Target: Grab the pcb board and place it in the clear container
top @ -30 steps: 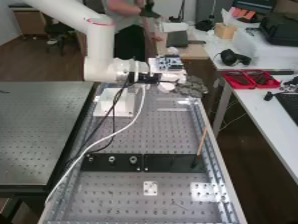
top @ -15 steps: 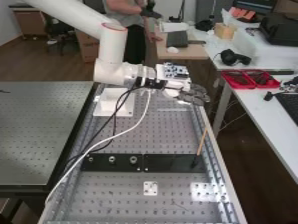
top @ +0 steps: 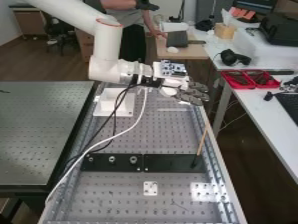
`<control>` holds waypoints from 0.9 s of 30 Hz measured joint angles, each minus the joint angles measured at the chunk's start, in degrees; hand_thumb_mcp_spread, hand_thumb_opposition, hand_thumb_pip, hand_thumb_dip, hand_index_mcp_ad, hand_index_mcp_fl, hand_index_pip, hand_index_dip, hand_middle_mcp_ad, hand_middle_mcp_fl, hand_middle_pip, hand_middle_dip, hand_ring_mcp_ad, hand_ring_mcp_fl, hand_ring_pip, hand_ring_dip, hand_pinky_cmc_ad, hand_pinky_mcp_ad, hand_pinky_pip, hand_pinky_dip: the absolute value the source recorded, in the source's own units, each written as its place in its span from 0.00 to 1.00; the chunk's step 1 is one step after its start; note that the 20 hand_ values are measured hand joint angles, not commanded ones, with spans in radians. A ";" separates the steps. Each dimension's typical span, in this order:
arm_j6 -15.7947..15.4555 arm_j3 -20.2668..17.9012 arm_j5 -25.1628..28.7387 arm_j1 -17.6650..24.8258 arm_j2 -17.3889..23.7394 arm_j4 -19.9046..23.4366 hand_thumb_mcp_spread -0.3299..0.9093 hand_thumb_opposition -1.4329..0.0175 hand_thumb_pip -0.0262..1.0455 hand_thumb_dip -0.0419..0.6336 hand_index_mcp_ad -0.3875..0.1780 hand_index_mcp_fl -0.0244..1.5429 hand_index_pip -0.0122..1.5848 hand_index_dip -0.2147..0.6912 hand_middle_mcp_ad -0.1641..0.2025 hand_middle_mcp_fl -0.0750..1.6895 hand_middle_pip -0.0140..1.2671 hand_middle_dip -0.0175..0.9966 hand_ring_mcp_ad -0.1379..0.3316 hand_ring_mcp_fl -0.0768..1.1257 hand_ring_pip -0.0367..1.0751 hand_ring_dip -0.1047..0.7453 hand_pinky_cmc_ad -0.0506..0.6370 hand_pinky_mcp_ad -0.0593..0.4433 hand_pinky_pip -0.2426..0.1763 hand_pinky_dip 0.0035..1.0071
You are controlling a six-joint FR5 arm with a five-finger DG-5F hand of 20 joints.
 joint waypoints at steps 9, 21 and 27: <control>-3.14 -8.01 2.94 -3.28 10.69 3.01 0.71 0.44 0.34 0.44 0.35 0.14 0.27 0.69 0.41 0.04 0.12 0.17 0.58 0.06 0.12 0.15 0.53 0.52 0.40 0.18; -8.57 -16.04 12.40 -9.67 23.06 0.01 0.70 0.45 0.30 0.42 0.38 0.21 0.11 0.69 0.42 0.04 0.12 0.17 0.58 0.06 0.12 0.16 0.55 0.58 0.40 0.17; -12.25 -16.44 14.04 -10.85 26.76 -1.66 0.70 0.46 0.30 0.41 0.38 0.23 0.08 0.69 0.42 0.04 0.12 0.17 0.58 0.06 0.12 0.16 0.58 0.58 0.40 0.17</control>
